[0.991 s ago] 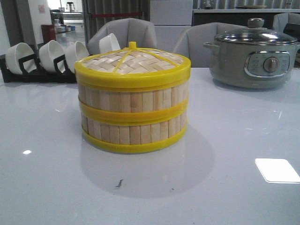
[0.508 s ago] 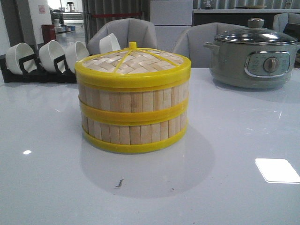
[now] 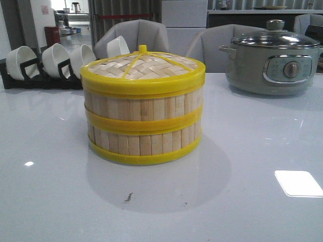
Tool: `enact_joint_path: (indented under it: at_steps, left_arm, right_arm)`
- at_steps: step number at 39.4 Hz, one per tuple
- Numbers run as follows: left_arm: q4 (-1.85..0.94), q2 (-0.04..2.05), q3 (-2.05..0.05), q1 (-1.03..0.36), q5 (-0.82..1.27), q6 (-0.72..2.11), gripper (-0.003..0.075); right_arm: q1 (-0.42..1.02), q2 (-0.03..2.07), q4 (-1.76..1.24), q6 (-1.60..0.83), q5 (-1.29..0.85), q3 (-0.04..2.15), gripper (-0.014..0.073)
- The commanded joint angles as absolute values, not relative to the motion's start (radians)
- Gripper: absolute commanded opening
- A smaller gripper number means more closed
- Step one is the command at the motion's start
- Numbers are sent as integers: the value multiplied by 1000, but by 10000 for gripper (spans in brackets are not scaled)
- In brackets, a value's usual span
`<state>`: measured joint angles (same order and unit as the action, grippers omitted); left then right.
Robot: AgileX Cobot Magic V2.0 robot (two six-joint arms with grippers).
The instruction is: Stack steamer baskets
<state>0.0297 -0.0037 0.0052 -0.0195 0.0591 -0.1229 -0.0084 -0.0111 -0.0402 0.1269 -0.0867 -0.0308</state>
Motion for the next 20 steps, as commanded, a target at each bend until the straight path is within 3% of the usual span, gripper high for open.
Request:
enact_joint_path:
  at_steps: [1, 20]
  left_arm:
    - [30, -18, 7, -17, -29, -124, 86]
    - [30, -18, 7, -17, -29, -124, 86]
  right_arm:
    - [-15, -32, -5, 129, -17, -15, 29]
    - [-13, -32, 22, 129, -54, -15, 29]
